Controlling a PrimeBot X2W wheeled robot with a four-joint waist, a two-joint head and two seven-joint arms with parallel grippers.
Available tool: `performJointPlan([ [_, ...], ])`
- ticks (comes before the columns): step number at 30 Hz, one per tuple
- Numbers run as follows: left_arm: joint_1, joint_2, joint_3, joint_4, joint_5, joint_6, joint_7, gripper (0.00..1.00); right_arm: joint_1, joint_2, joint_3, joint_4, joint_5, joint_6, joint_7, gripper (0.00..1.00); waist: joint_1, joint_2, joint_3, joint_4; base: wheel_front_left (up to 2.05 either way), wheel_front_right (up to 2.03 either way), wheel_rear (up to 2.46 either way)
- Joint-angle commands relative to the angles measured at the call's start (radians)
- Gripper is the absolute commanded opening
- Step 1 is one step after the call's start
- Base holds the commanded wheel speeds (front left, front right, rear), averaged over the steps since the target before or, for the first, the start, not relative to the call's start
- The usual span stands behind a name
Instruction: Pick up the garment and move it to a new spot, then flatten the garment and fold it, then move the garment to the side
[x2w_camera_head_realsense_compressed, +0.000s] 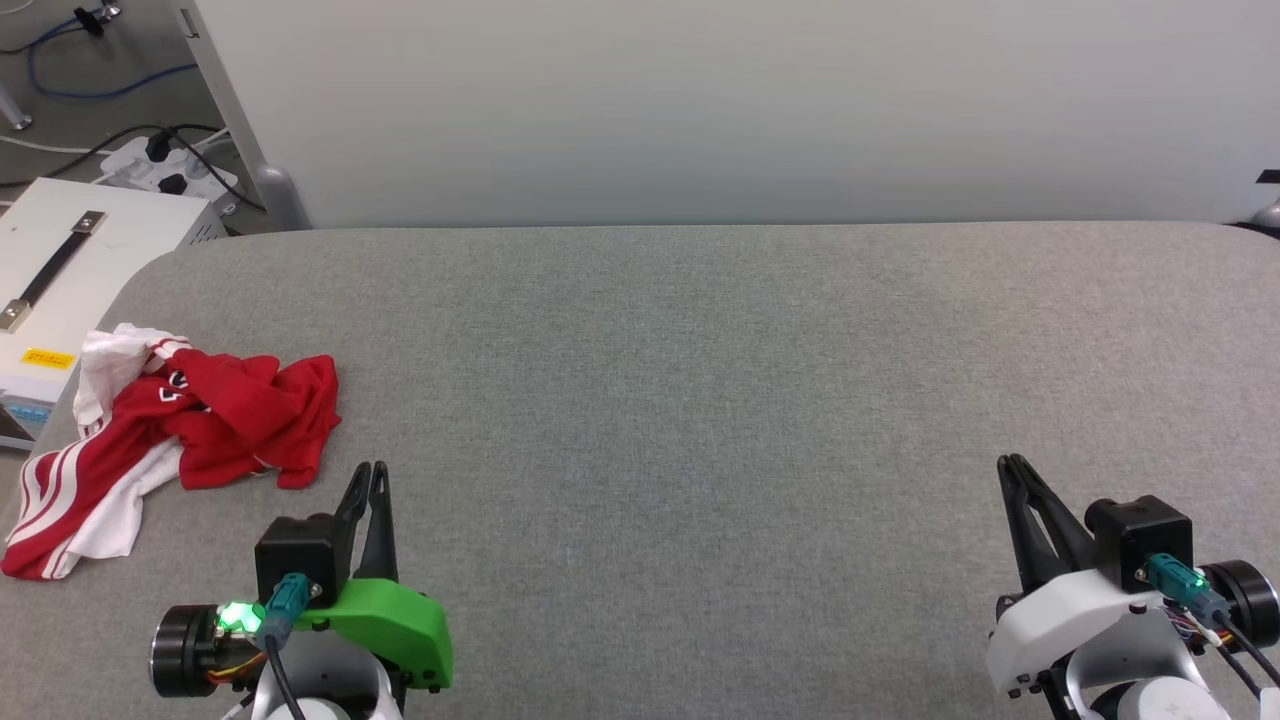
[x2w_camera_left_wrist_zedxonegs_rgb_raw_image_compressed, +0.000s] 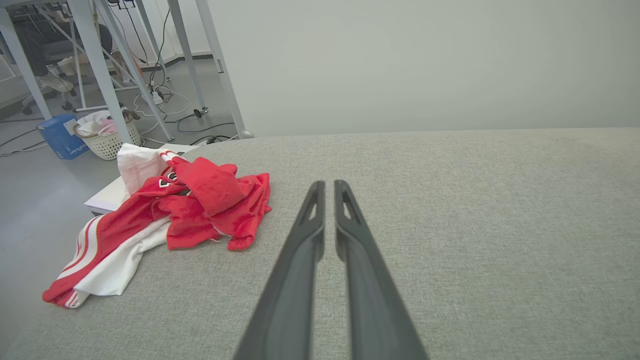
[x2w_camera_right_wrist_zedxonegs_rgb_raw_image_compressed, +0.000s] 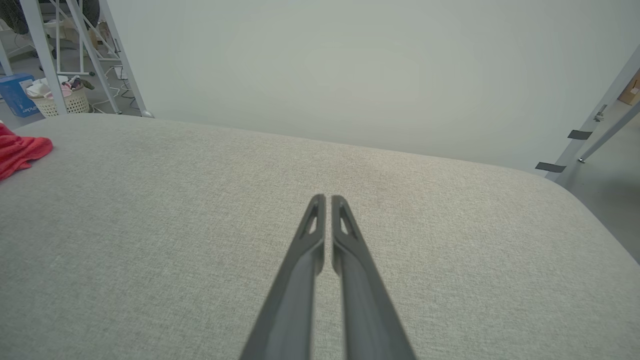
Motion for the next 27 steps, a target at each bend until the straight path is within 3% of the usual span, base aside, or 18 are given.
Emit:
performJointPlan([
  [1,0.0,0.0,0.0,0.0,0.0,0.0,0.0,1.0,0.0,0.0,0.0,0.0,0.0,0.0,0.0,1.0,0.0,0.0,0.0,0.0,0.0,0.0,0.0],
  [27,-0.006,-0.001,-0.022,-0.016,-0.013,0.02,-0.049,1.0,0.008,0.0,-0.023,-0.032,0.068,0.0,-0.049,1.0,0.0,0.0,0.002,-0.001,0.0,0.0,0.0],
])
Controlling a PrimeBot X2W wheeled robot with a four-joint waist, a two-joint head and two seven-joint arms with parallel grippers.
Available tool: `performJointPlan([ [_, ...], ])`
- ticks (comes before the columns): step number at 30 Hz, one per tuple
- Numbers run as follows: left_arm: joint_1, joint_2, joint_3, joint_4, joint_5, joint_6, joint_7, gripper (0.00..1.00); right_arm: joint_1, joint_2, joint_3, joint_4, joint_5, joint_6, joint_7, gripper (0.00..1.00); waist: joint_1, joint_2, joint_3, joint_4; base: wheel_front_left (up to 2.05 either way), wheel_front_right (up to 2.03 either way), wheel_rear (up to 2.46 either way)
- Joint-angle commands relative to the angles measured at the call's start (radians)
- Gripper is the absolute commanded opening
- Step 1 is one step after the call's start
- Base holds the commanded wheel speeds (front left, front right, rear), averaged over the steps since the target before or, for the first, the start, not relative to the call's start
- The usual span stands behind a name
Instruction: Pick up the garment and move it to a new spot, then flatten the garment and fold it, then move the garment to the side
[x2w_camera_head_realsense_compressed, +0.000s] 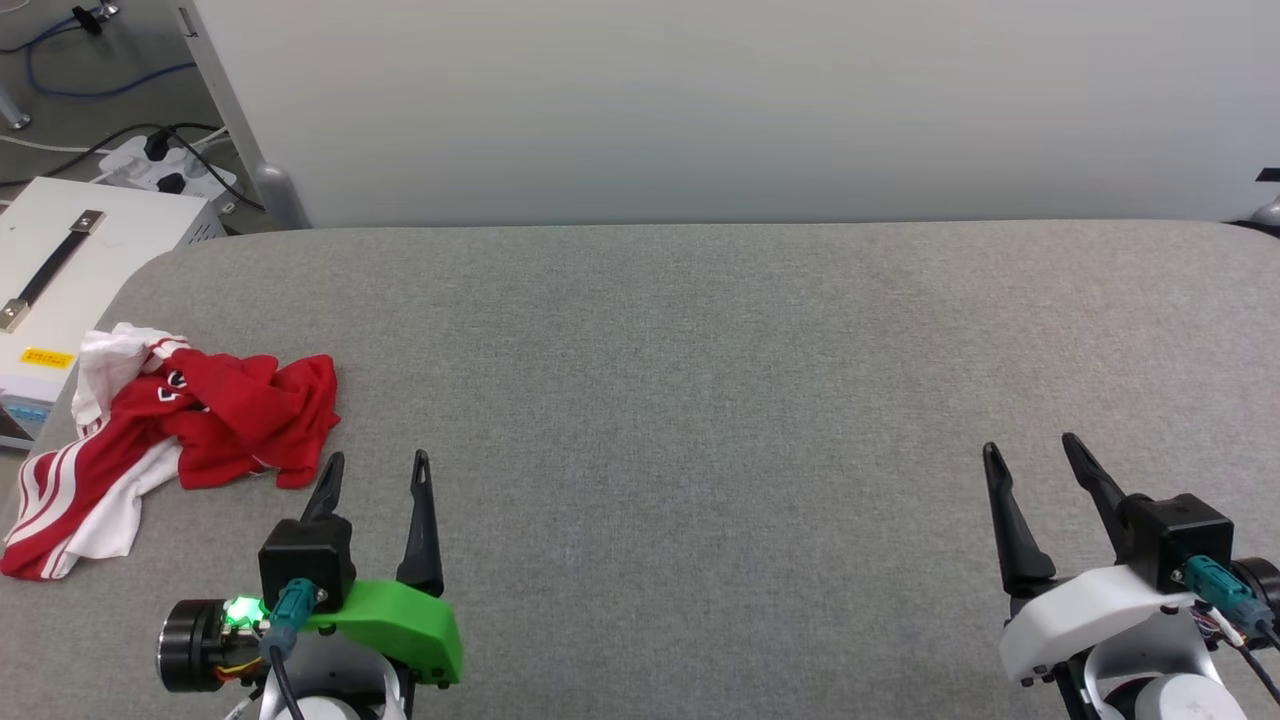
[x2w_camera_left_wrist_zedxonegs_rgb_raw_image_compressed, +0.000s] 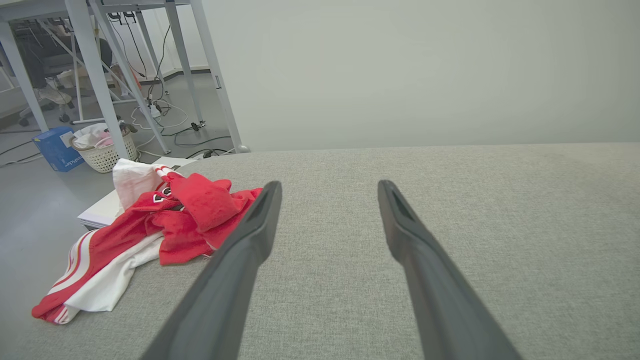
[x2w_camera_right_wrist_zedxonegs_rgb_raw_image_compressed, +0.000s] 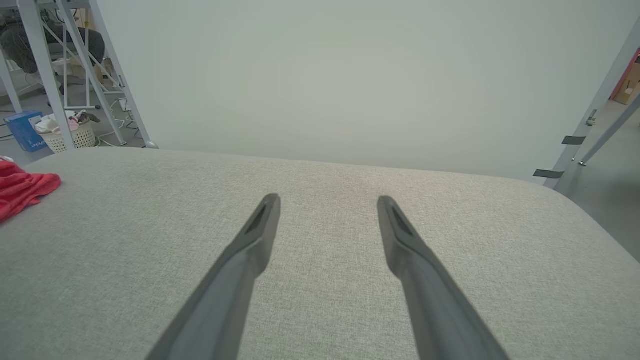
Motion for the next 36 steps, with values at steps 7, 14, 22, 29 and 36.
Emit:
performJointPlan([
  [7,-0.007,-0.001,-0.007,-0.008,-0.006,0.011,-0.023,1.0,0.013,0.0,-0.003,-0.019,0.026,0.0,-0.025,1.0,0.0,0.0,0.0,0.0,0.0,0.0,0.0],
  [14,-0.005,-0.001,-0.014,-0.007,-0.008,0.014,-0.037,1.0,0.02,0.0,0.0,-0.024,0.036,0.0,-0.039,1.0,0.0,0.0,0.0,0.0,0.0,0.0,0.0],
  [22,-0.003,-0.002,-0.024,-0.008,-0.011,0.017,-0.054,1.0,0.028,0.0,-0.004,-0.029,0.059,0.0,-0.055,1.0,0.0,0.0,-0.001,0.0,0.0,0.0,0.0],
  [29,-0.004,-0.002,-0.031,-0.011,-0.013,0.018,-0.068,1.0,0.035,0.0,-0.004,-0.027,0.078,0.0,-0.069,1.0,0.0,0.0,-0.001,0.001,0.0,0.0,0.0],
  [36,-0.002,-0.002,-0.037,-0.012,-0.015,0.022,-0.083,1.0,0.043,0.0,-0.003,-0.023,0.091,0.0,-0.084,1.0,0.0,0.0,-0.001,0.002,0.0,0.0,0.0],
])
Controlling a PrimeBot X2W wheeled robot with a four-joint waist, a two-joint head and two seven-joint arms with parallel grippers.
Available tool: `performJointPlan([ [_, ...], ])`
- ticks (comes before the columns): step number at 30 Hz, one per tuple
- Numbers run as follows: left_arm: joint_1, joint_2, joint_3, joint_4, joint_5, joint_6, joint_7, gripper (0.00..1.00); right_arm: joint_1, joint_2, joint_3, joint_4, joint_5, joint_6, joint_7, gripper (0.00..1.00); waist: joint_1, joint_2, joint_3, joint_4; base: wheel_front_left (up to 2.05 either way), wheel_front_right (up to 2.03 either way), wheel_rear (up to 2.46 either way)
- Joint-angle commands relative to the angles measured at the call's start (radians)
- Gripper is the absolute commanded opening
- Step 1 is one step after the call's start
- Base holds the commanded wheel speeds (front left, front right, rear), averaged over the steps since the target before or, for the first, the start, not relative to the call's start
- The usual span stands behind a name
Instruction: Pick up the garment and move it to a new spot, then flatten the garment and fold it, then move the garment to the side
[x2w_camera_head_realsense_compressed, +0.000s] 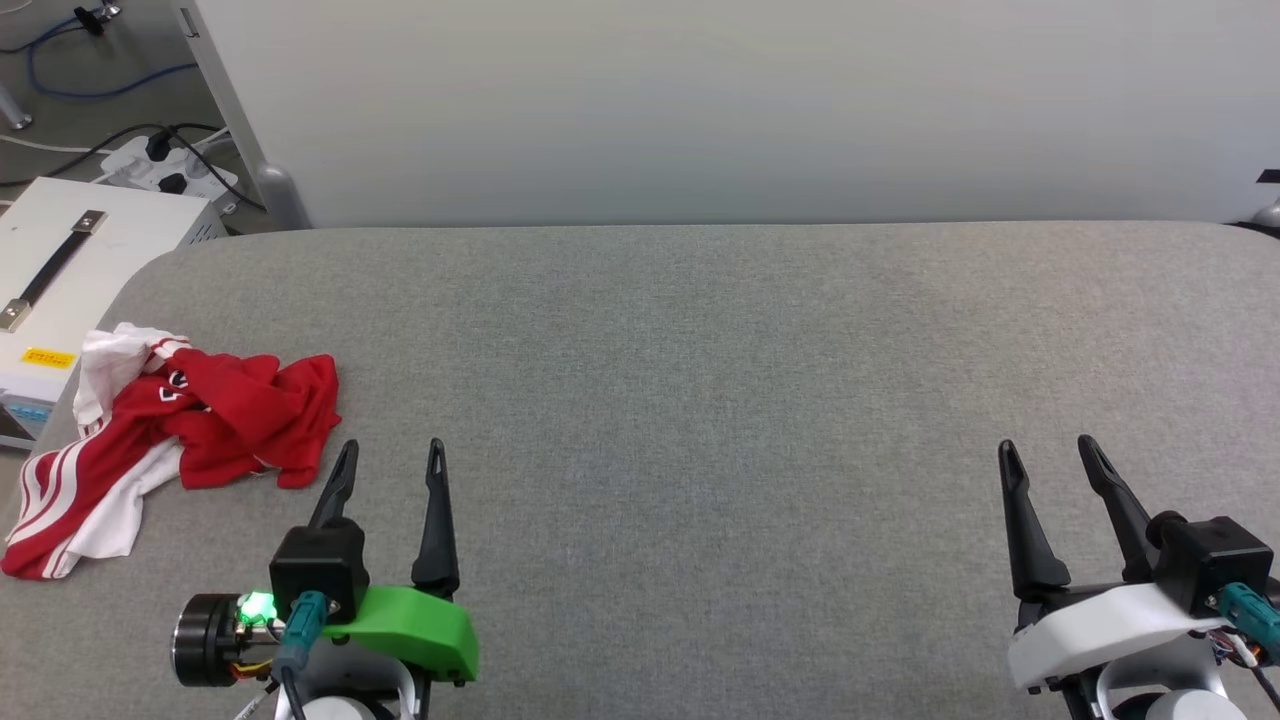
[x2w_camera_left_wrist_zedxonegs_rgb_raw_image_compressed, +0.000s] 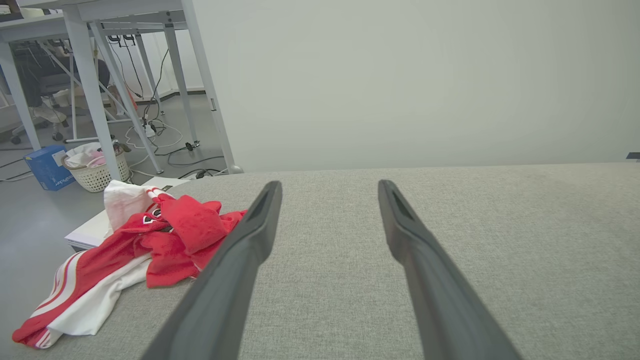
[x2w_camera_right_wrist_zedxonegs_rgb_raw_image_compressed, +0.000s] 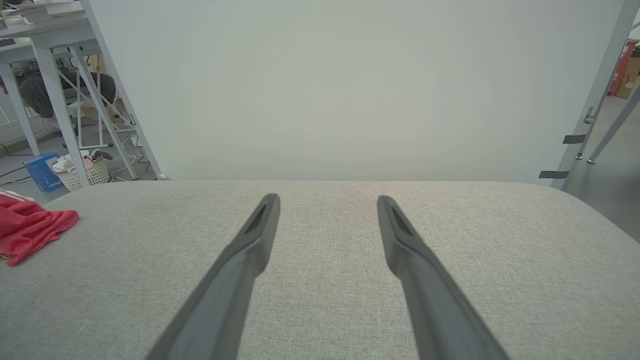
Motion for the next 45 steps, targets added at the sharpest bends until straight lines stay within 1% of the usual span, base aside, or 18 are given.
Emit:
performJointPlan([
  [1,-0.001,-0.002,-0.003,-0.005,-0.002,0.008,-0.01,1.0,0.016,0.0,0.0,-0.001,0.01,0.0,-0.01,1.0,0.0,0.0,0.0,0.0,0.0,0.0,0.0],
  [21,0.006,-0.003,-0.025,-0.002,0.009,0.019,-0.052,1.0,0.033,0.0,0.005,-0.007,0.023,0.0,-0.052,1.0,0.0,0.0,0.001,-0.001,0.0,0.0,0.0],
  [45,0.007,-0.004,-0.05,-0.006,-0.006,0.011,-0.102,1.0,0.05,0.0,0.004,-0.01,0.06,-0.001,-0.101,1.0,0.0,0.0,0.014,0.003,0.0,0.0,0.0],
])
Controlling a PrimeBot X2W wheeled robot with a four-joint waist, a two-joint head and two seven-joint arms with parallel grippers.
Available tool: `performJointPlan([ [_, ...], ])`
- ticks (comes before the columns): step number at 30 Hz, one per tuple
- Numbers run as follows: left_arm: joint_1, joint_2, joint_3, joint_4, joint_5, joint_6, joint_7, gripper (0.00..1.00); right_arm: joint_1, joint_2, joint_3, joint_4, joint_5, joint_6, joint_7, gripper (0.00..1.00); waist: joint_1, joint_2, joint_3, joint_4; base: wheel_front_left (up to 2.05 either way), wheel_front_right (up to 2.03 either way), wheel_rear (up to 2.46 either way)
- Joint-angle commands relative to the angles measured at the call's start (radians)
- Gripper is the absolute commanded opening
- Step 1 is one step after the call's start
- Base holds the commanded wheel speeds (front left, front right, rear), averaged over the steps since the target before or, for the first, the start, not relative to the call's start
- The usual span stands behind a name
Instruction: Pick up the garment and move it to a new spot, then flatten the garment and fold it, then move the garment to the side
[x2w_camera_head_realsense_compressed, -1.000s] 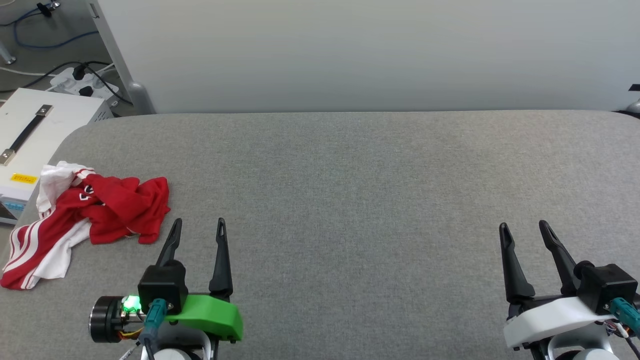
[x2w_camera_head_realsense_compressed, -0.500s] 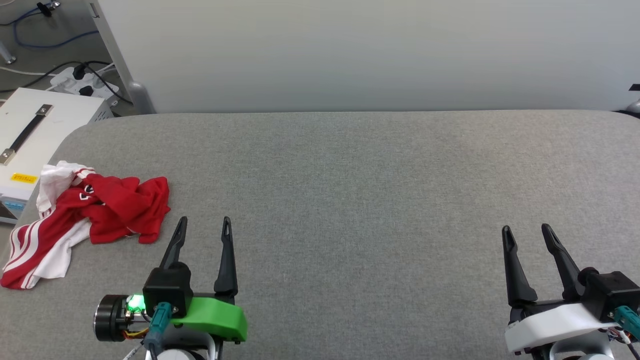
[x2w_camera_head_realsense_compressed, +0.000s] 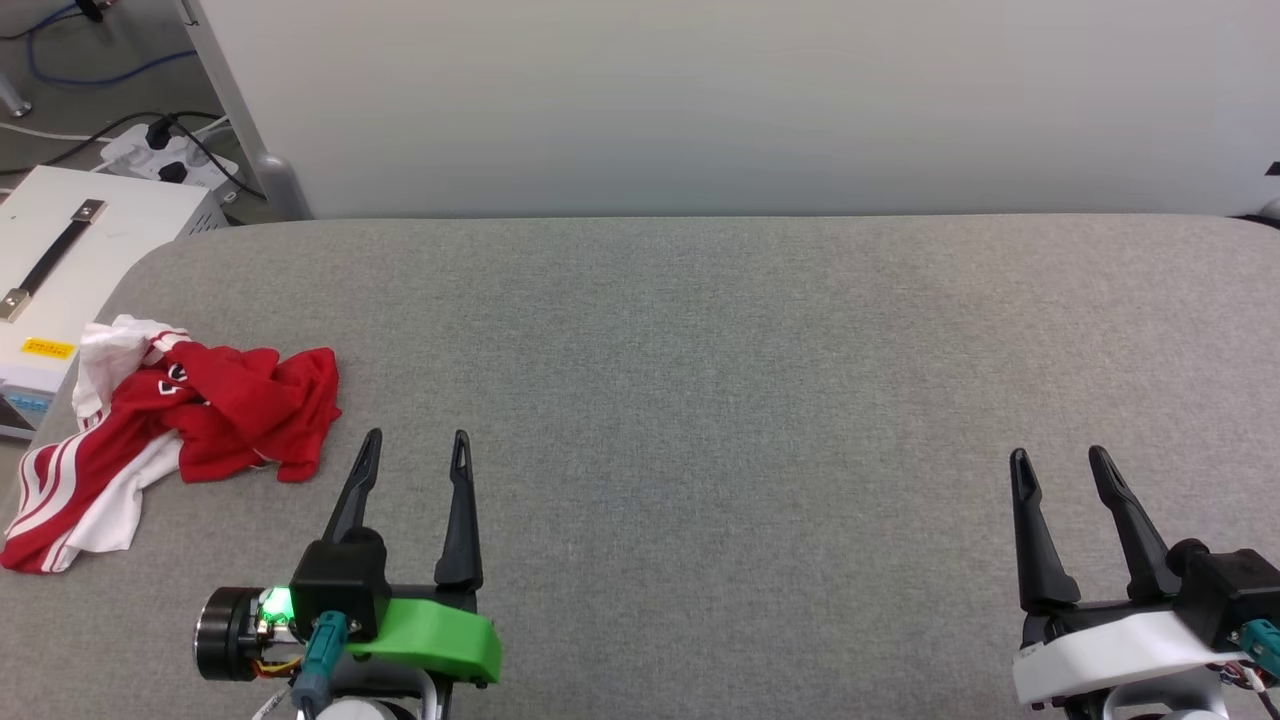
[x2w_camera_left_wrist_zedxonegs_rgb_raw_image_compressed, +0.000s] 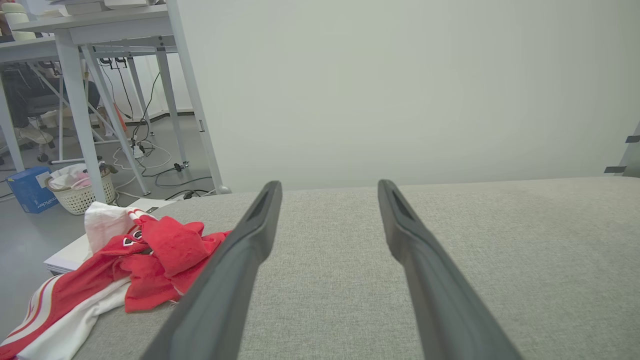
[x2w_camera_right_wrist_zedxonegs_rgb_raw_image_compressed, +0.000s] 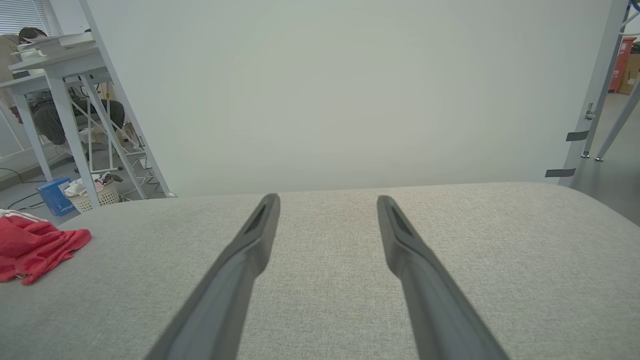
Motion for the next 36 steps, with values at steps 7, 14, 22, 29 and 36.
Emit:
performJointPlan([
  [7,0.008,-0.004,-0.009,0.004,-0.003,0.004,-0.024,1.0,0.022,0.0,0.0,-0.002,0.019,-0.001,-0.023,1.0,0.0,0.0,0.002,-0.001,0.0,0.0,0.0],
  [14,0.007,-0.004,-0.02,0.016,-0.006,0.002,-0.047,1.0,0.034,0.0,0.001,0.007,0.039,-0.001,-0.046,1.0,0.0,0.0,0.001,0.002,0.0,0.0,0.0],
  [22,0.012,-0.004,-0.024,0.022,-0.011,0.005,-0.055,1.0,0.042,0.0,0.004,0.011,0.047,-0.001,-0.054,1.0,0.0,0.0,-0.002,0.004,0.0,0.0,0.0],
  [29,0.014,-0.004,-0.026,0.028,-0.014,0.009,-0.055,1.0,0.045,0.0,0.006,0.013,0.045,-0.001,-0.054,1.0,0.0,0.0,-0.003,0.006,0.0,0.0,0.0],
  [36,0.014,-0.004,-0.026,0.033,-0.015,0.012,-0.055,1.0,0.046,0.0,0.006,0.013,0.042,-0.001,-0.054,1.0,0.0,0.0,-0.002,0.011,0.0,0.0,0.0],
])
